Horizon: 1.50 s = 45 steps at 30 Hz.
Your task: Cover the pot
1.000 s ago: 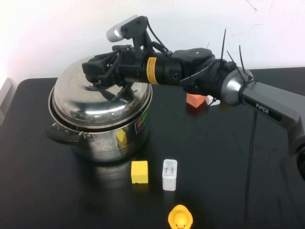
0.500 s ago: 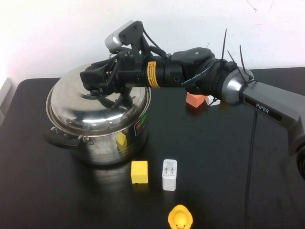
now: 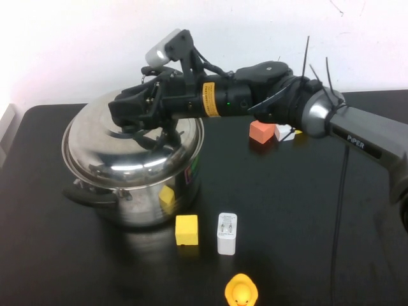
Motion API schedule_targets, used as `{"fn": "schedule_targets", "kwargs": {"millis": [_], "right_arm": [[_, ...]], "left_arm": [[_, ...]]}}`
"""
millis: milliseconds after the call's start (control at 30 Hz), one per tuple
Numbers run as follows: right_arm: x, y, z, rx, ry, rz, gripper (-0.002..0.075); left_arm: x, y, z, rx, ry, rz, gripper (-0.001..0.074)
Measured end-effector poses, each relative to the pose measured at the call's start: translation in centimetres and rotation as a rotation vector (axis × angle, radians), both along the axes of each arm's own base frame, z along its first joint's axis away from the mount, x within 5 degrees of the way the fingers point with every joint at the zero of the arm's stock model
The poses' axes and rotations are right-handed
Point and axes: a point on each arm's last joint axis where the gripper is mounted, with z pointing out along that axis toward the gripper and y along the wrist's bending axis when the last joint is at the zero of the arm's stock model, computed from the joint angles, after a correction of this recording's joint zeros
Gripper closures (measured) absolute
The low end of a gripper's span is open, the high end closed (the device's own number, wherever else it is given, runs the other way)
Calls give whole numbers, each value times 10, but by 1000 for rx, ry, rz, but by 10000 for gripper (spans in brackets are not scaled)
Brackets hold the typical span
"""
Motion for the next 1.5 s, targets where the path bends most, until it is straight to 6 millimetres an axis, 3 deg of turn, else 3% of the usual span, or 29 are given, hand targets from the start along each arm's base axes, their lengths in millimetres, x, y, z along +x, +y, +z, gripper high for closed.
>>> {"fn": "schedule_targets", "kwargs": {"millis": [267,400,533,667,733,900,1033,1133,1233,1367,1500], "right_arm": [[11,-38,13,191,154,125,321],[21,-61,26,301,189,129,382],[17,-74,55,285,118,126,481],[-10,-84,114,205,-104,172,615],[-34,-92,152,154,-238,203,678],[-99,-118,235,74,-490,233,718],[-150,-138,273,85,-589,237,721],[-177,-150,282,87,-622,170,721],[-195,-166,275,70,-635,34,721],[-211,-188,250,16,-628,-194,721],[-235,-216,212,-70,-623,-395,722]], "left_arm": [[0,0,0,0,0,0,737],[0,0,0,0,0,0,737],[0,0,0,0,0,0,737],[0,0,0,0,0,0,737],[0,0,0,0,0,0,737],[0,0,0,0,0,0,737],[0,0,0,0,0,0,737],[0,0,0,0,0,0,737],[0,0,0,0,0,0,737],[0,0,0,0,0,0,737],[0,0,0,0,0,0,737]]}}
